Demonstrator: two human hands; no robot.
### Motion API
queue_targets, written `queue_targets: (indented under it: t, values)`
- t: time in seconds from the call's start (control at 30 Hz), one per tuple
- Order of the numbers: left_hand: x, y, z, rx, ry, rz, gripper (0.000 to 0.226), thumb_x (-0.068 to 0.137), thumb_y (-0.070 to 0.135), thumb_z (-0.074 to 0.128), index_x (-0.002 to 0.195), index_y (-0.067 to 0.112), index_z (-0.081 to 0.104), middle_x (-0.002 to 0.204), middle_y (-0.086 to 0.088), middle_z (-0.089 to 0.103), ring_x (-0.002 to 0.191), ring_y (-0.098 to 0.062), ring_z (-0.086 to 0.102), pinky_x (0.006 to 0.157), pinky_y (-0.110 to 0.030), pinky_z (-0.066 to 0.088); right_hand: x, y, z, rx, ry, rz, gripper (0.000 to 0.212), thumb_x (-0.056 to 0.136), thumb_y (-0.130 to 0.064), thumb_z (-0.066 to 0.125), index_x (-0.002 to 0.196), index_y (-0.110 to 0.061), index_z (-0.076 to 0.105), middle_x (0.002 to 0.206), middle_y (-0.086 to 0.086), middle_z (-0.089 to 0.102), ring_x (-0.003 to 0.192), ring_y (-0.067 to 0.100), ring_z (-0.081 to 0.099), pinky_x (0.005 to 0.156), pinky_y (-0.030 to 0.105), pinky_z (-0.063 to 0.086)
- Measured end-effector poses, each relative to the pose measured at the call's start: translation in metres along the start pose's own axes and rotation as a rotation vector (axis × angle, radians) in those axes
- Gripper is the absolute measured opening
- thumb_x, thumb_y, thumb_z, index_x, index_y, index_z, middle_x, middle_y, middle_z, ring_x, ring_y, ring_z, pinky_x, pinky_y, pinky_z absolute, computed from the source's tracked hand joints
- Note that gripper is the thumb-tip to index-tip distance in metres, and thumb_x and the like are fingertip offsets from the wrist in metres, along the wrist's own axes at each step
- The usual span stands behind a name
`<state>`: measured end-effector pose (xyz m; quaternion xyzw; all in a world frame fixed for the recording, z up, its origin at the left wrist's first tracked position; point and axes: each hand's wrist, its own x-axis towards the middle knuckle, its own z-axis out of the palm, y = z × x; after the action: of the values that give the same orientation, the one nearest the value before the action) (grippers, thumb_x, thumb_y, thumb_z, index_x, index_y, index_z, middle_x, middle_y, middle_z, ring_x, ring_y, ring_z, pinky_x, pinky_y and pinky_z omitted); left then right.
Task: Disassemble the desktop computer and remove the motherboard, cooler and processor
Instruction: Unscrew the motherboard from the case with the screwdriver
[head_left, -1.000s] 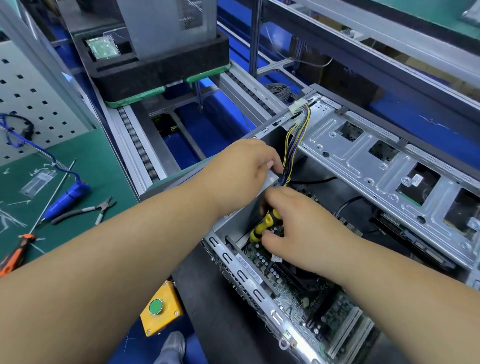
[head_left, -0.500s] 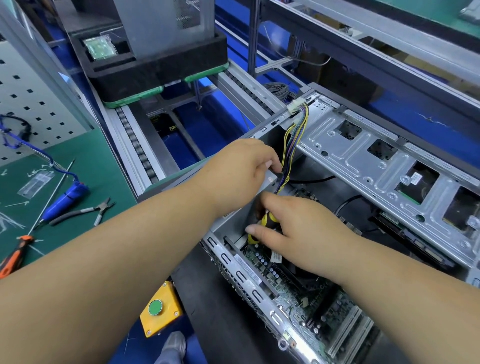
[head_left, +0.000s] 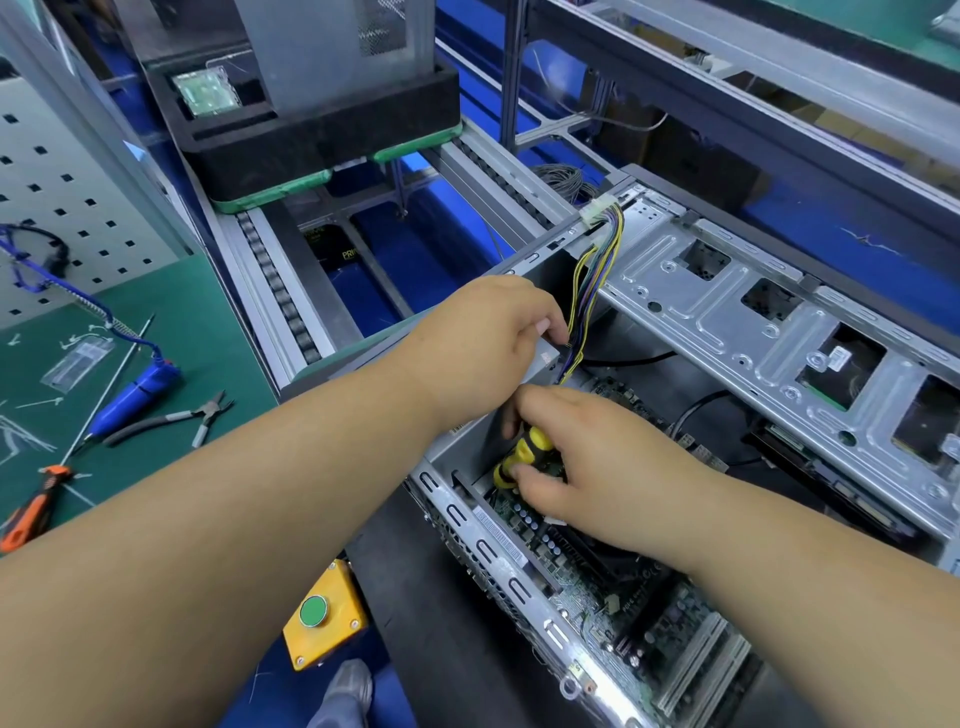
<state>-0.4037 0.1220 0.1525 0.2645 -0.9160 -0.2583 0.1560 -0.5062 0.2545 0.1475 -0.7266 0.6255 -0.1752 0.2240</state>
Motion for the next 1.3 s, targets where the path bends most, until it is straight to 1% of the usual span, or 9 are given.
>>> queue_targets:
  t: [0.1,0.23,0.43,0.6,0.77,0.87,0.93,1.13,1.3]
  values:
    - [0.0,0.0,0.0001,-0.011,0.006,0.0,0.027,0.097,0.011,0.046,0.101,0.023,0.071,0.099,0.002,0.062,0.098,-0.014,0.054,0.09,-0.035,0.043,-0.0027,-0.0017,0.0003,-0.066,-0.005,-0.047,0.019,0.079,-0.021,0.059,0.089,-0.018,0.044,0.089,-0.002,0.048,0.084,0.02,0.046,0.077,0.037,0.044]
    - [0.0001,-0.0003,-0.0007,-0.002,-0.005,0.006,0.028,0.097,0.011,0.045,0.102,0.022,0.07,0.099,0.003,0.061,0.097,-0.013,0.053,0.089,-0.032,0.042,-0.0025,0.0018,0.0012,-0.17,0.011,0.019,0.031,0.092,-0.05,0.046,0.09,-0.019,0.044,0.081,-0.004,0.052,0.079,0.024,0.052,0.071,0.042,0.046]
    - [-0.0002,-0.0004,0.0004,-0.014,0.01,0.004,0.027,0.096,0.01,0.047,0.101,0.023,0.071,0.099,0.002,0.062,0.098,-0.013,0.054,0.09,-0.033,0.042,-0.0019,-0.0011,-0.0014,-0.061,-0.006,-0.045,0.019,0.084,-0.022,0.061,0.099,-0.016,0.051,0.095,-0.001,0.05,0.088,0.02,0.049,0.081,0.037,0.043]
    - [-0.0001,-0.0001,0.0004,-0.007,0.007,0.009,0.027,0.097,0.011,0.046,0.102,0.022,0.071,0.098,0.004,0.06,0.096,-0.011,0.053,0.088,-0.029,0.042,-0.0019,0.0012,-0.0008,-0.201,0.004,-0.011,0.035,0.092,-0.054,0.049,0.09,-0.022,0.035,0.082,-0.007,0.047,0.081,0.024,0.05,0.07,0.041,0.042]
    - [-0.0005,0.0007,-0.0007,-0.003,0.006,0.005,0.028,0.097,0.011,0.047,0.102,0.023,0.071,0.099,0.003,0.061,0.097,-0.011,0.052,0.088,-0.027,0.04,-0.0029,-0.001,-0.0017,-0.118,0.014,-0.029,0.023,0.086,-0.03,0.059,0.098,-0.016,0.044,0.089,-0.002,0.05,0.085,0.022,0.047,0.075,0.039,0.042]
    - [-0.0006,0.0013,-0.0009,0.0,0.005,0.006,0.027,0.098,0.011,0.046,0.103,0.022,0.071,0.099,0.003,0.061,0.098,-0.012,0.053,0.088,-0.026,0.04,-0.0042,-0.0017,0.0,-0.232,0.035,-0.023,0.03,0.088,-0.043,0.055,0.093,-0.019,0.037,0.08,-0.006,0.042,0.076,0.022,0.044,0.065,0.037,0.039]
    - [-0.0008,0.0011,-0.0011,0.003,0.001,0.008,0.028,0.098,0.011,0.046,0.103,0.022,0.071,0.1,0.004,0.06,0.098,-0.012,0.053,0.088,-0.026,0.04,-0.003,0.0005,0.001,-0.285,0.032,0.03,0.037,0.091,-0.055,0.05,0.097,-0.019,0.042,0.081,-0.005,0.051,0.077,0.025,0.051,0.065,0.039,0.044]
    - [-0.0012,0.0011,-0.0019,0.001,0.01,0.014,0.027,0.098,0.011,0.046,0.102,0.022,0.071,0.098,0.002,0.061,0.095,-0.012,0.053,0.085,-0.025,0.04,-0.0032,0.0018,-0.0009,-0.102,0.031,-0.001,0.019,0.087,-0.038,0.061,0.096,-0.022,0.054,0.084,-0.01,0.049,0.081,0.02,0.053,0.074,0.04,0.046]
    - [-0.0013,0.0002,-0.0017,0.003,0.002,0.015,0.027,0.098,0.011,0.046,0.103,0.022,0.071,0.099,0.003,0.06,0.096,-0.012,0.053,0.085,-0.024,0.04,-0.0031,0.0033,-0.0019,-0.056,0.05,-0.01,0.015,0.087,-0.035,0.06,0.094,-0.023,0.057,0.089,-0.008,0.055,0.085,0.019,0.054,0.076,0.04,0.046]
